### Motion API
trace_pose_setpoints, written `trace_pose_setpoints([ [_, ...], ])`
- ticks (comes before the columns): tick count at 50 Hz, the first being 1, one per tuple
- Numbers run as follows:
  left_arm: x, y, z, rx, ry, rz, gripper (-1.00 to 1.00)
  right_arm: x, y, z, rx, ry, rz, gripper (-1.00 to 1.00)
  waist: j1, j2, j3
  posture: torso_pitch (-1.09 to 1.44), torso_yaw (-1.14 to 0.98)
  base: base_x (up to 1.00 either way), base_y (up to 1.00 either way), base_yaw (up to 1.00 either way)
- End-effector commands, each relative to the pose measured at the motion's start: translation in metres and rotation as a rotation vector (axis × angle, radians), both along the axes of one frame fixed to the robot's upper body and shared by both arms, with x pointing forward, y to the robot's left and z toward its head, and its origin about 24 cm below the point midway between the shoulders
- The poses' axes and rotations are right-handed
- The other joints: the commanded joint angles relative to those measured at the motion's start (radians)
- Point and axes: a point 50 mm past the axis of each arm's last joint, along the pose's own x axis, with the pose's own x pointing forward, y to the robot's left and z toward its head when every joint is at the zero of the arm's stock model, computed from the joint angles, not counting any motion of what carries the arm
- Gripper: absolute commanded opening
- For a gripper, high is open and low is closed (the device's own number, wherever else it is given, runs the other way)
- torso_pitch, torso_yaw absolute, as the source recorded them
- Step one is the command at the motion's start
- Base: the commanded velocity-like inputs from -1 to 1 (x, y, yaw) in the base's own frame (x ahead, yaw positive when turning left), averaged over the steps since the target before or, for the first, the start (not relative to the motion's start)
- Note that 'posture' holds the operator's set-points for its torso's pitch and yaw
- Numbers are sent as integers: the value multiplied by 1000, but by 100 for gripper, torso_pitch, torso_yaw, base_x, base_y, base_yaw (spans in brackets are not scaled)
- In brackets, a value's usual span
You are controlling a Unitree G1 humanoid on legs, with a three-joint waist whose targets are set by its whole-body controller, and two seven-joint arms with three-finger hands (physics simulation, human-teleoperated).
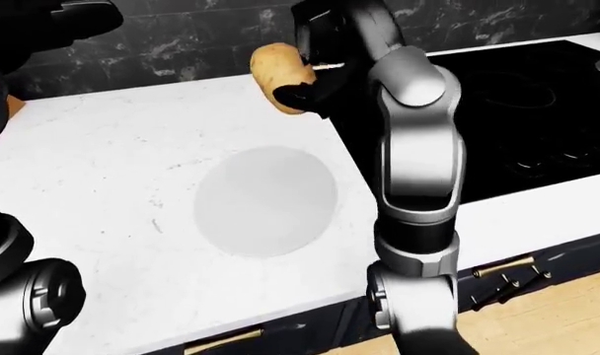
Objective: Pick the potato from the plate and place it in the pan.
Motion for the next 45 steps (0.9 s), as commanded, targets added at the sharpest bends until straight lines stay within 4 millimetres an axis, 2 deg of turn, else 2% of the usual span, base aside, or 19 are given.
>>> trace_pose_setpoints([
  [1,-7,0,13,-1,-76,1,100,-12,1,23,14,-93,-2,-100,1,1,-26,0,0,0,0,0],
  [12,-7,0,13,-1,-76,0,100,-35,-19,57,76,-215,-107,-100,5,-6,-17,0,0,0,0,0],
  [13,-7,0,13,-1,-76,0,100,-36,-21,59,89,-219,-110,-100,8,-5,-40,0,0,0,-33,0],
  [14,-7,0,13,-1,-76,0,100,-37,-22,60,88,-222,-116,-100,11,18,-33,0,0,-19,-50,0],
  [15,-7,0,13,-1,-76,-1,100,-36,-23,60,90,-223,-120,-100,5,51,-42,0,0,-34,-57,0],
  [18,-8,0,14,-1,-76,-1,100,-37,-25,60,95,-227,-125,-100,1,76,-68,0,0,-57,-66,0],
  [19,-8,0,13,-1,-76,0,100,-37,-24,61,95,-228,-125,-100,-4,81,-63,0,0,-81,-77,0],
  [25,-8,0,13,-1,-76,-1,100,-36,-23,59,90,-224,-123,-100,-27,60,-46,0,0,-81,-76,0],
  [28,-8,0,13,-1,-75,-1,100,-36,-23,57,88,-223,-120,-100,-29,38,-43,0,0,-73,-69,0],
  [29,-8,0,13,-1,-76,-1,100,-36,-23,57,87,-224,-121,-100,-23,11,-40,0,0,-51,-48,0],
  [30,-8,0,13,-1,-76,-1,100,-36,-23,57,87,-223,-119,-100,-19,-23,-41,0,0,-16,-15,0],
  [31,-8,0,13,-2,-76,-1,100,-36,-23,57,83,-223,-119,-100,-15,-88,-7,0,0,0,0,0],
  [32,-8,0,13,-2,-76,-1,100,-36,-23,57,82,-223,-120,-100,-26,-152,1,0,0,0,0,0],
  [33,-8,0,13,-2,-76,-1,100,-35,-23,57,80,-223,-121,-100,-32,-95,50,0,0,0,0,0],
  [34,-8,0,13,-2,-76,-2,100,-35,-22,57,80,-223,-121,-100,-23,-88,13,0,0,0,0,0],
  [35,-7,0,13,-2,-75,-1,100,-35,-22,56,81,-222,-120,-100,-18,-83,0,0,0,0,0,0],
  [40,-8,0,13,-3,-76,-1,100,-34,-21,55,81,-215,-113,-100,-10,-51,1,0,0,0,0,0],
  [41,-8,0,14,-4,-77,-1,100,-34,-21,55,81,-214,-111,-100,-5,-46,-15,0,0,0,-9,0],
  [45,-8,0,13,-3,-77,-2,100,-35,-20,54,78,-214,-107,-100,13,8,2,0,0,0,-20,0],
])
